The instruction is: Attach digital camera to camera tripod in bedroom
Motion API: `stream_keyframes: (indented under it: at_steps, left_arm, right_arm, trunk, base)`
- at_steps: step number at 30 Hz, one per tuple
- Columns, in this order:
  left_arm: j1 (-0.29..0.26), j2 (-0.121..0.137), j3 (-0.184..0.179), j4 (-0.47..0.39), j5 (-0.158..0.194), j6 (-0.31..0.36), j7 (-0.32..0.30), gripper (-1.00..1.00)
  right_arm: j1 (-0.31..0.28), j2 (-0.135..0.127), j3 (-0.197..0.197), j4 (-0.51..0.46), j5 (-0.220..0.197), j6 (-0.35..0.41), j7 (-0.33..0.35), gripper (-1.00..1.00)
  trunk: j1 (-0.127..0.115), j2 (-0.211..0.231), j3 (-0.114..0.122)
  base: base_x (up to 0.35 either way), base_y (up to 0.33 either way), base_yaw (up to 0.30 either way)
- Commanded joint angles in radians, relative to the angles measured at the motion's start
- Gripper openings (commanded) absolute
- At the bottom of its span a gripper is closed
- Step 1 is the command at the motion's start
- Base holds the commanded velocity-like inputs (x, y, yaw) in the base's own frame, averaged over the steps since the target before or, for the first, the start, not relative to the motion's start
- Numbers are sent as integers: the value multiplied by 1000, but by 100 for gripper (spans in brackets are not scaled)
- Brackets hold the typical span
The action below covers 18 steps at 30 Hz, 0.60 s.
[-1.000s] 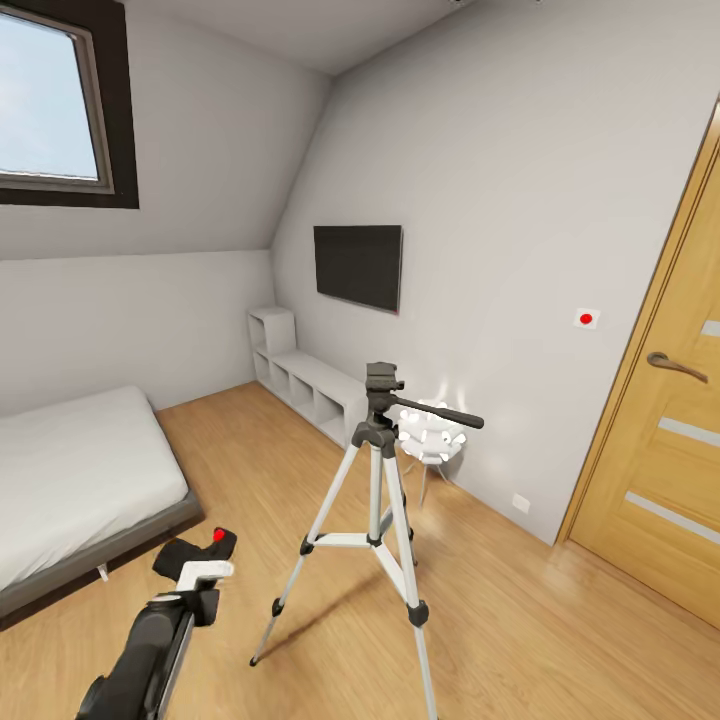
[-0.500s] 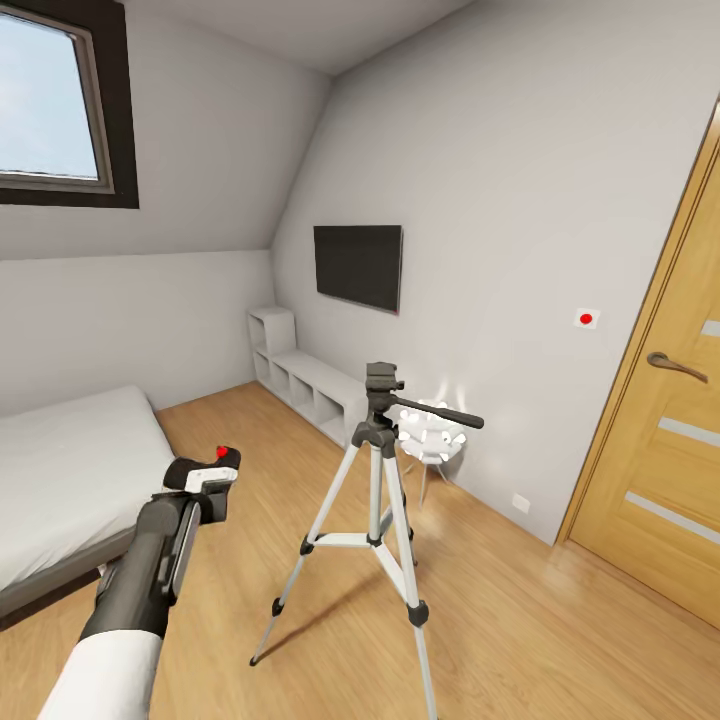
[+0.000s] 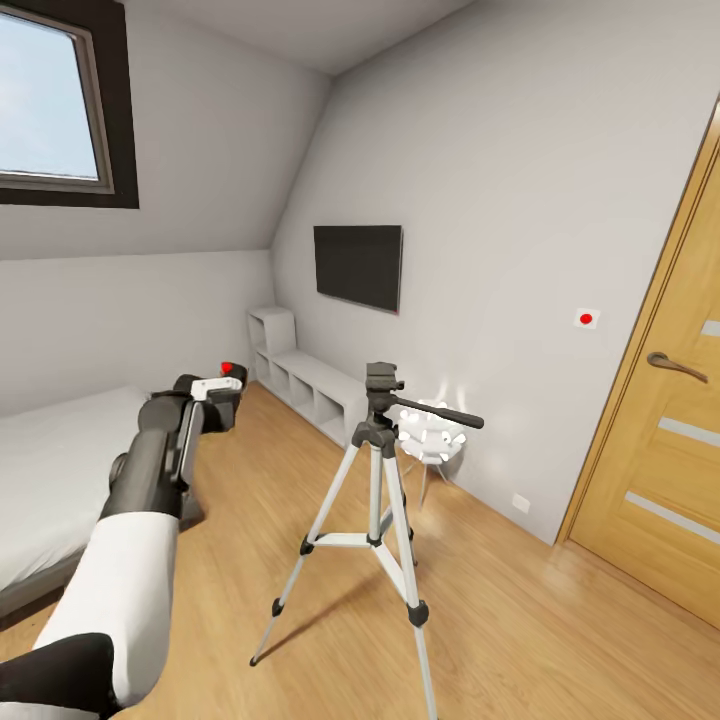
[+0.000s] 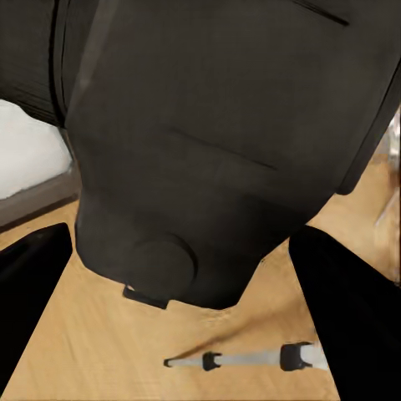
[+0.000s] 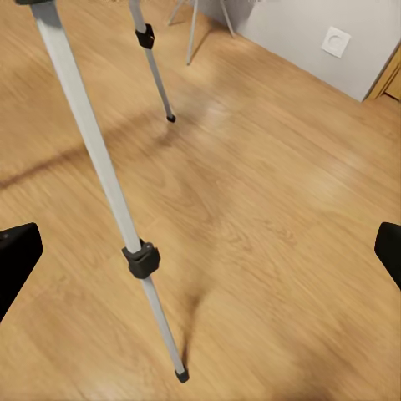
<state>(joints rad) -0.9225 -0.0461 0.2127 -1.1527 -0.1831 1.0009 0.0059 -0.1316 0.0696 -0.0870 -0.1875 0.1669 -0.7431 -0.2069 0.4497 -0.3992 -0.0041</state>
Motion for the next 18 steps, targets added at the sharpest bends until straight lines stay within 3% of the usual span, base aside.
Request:
stream_keyframes:
  at_steps: [1,6,12,15,18]
  left_arm:
    - [-36,-1,2,9,2,5,-9,-100]
    - [-195,-8,2,86,33,7,-33,-100]
    - [-437,-53,1,310,48,6,-38,-100]
    - [-576,-61,1,426,50,5,-39,-100]
    - [-787,-65,1,578,51,4,-40,-100]
  right_arm:
    - [0,0,-8,0,10,-2,-3,100]
    - [0,0,-8,-2,10,-2,-2,100]
    - [0,-1,-8,-3,11,-2,-2,100]
    - [0,-1,-8,-3,11,-2,-2,100]
    - [0,-2,-8,-3,11,-2,-2,100]
  trunk:
    - [0,-1,-1]
    - [0,-1,-1]
    - [0,-1,-1]
    - [0,-1,-1]
    - [0,-1,-1]
  base:
    - [0,0,0]
    - [0,0,0]
    - [0,0,0]
    - [0,0,0]
    - [0,0,0]
